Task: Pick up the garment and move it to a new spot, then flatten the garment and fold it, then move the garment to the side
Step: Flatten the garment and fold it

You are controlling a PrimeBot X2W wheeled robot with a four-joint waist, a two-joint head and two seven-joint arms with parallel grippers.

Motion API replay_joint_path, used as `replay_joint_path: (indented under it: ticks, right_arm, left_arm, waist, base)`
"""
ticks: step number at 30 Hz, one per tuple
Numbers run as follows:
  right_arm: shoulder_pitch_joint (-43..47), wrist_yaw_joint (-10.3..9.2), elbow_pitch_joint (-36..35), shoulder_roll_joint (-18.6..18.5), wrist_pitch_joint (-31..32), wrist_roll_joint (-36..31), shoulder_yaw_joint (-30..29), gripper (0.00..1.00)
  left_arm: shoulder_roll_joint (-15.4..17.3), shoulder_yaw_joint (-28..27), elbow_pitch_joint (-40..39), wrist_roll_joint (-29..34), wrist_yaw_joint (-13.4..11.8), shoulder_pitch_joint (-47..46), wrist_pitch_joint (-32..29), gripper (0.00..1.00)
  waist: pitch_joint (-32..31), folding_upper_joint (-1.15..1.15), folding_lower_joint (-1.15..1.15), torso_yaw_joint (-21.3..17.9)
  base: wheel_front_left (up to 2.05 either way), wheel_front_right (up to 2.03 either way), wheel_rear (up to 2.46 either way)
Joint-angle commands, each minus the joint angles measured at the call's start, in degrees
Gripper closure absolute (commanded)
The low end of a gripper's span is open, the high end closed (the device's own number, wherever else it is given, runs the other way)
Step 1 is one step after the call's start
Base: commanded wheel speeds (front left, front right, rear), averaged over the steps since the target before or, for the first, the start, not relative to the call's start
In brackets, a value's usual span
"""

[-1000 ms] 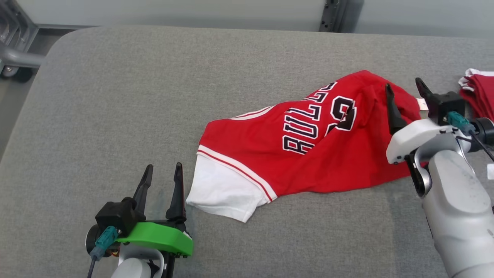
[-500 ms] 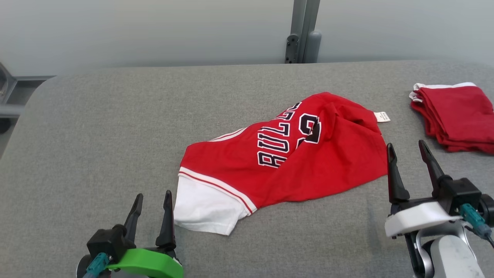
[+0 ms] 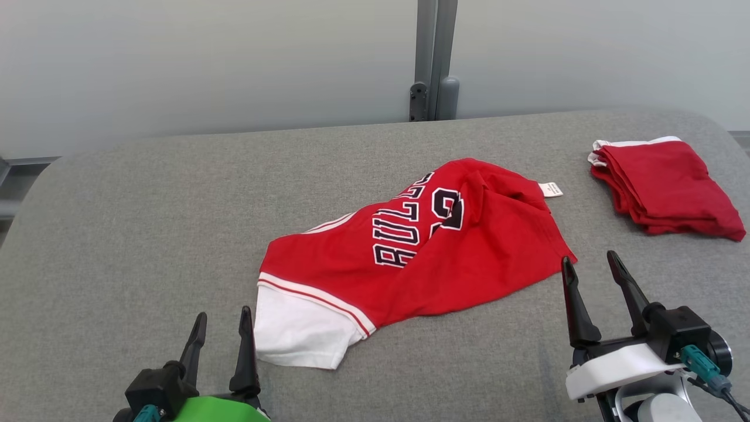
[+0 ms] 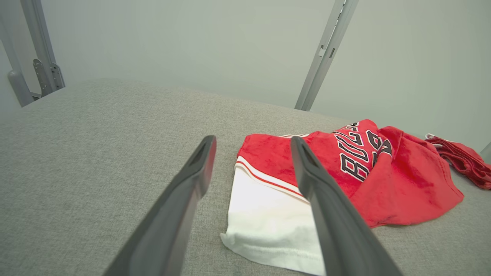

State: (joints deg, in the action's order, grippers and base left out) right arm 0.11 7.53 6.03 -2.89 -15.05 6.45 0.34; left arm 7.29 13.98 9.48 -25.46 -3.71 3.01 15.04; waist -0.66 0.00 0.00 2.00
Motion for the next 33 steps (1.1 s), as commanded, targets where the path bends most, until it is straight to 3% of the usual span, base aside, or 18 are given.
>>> replay_joint_path:
  ticks: [1,10,19,33]
  right_arm:
    - [0.9,-0.09,0.2,0.0,-0.2,0.3,0.1,0.0]
    - [0.7,-0.09,0.5,0.0,-0.2,0.4,0.4,0.0]
    - [0.4,-0.09,0.8,0.0,-0.2,-0.1,-0.1,0.0]
    - [-2.0,-0.09,1.3,0.0,-0.2,-1.3,0.3,0.0]
  left_arm:
    - [-0.2,-0.3,0.1,0.5,0.4,0.7,0.2,0.0]
    - [-0.6,-1.1,1.8,1.0,1.3,1.5,0.0,0.0]
    - [1.8,-0.4,8.1,-0.9,2.8,3.7,-4.3,0.0]
    - [0.1,1.0,21.0,-1.1,5.7,-6.1,-2.0,0.0]
  waist:
    - [0.0,0.0,0.0,0.1]
    - [0.1,0.0,0.0,0.2]
    - [1.2,0.0,0.0,-0.5]
    - [4.9,0.0,0.0,-3.0]
  base:
    - [0.0,0.0,0.0]
    - [0.0,0.0,0.0]
    - [0.0,0.0,0.0]
    - [0.0,0.0,0.0]
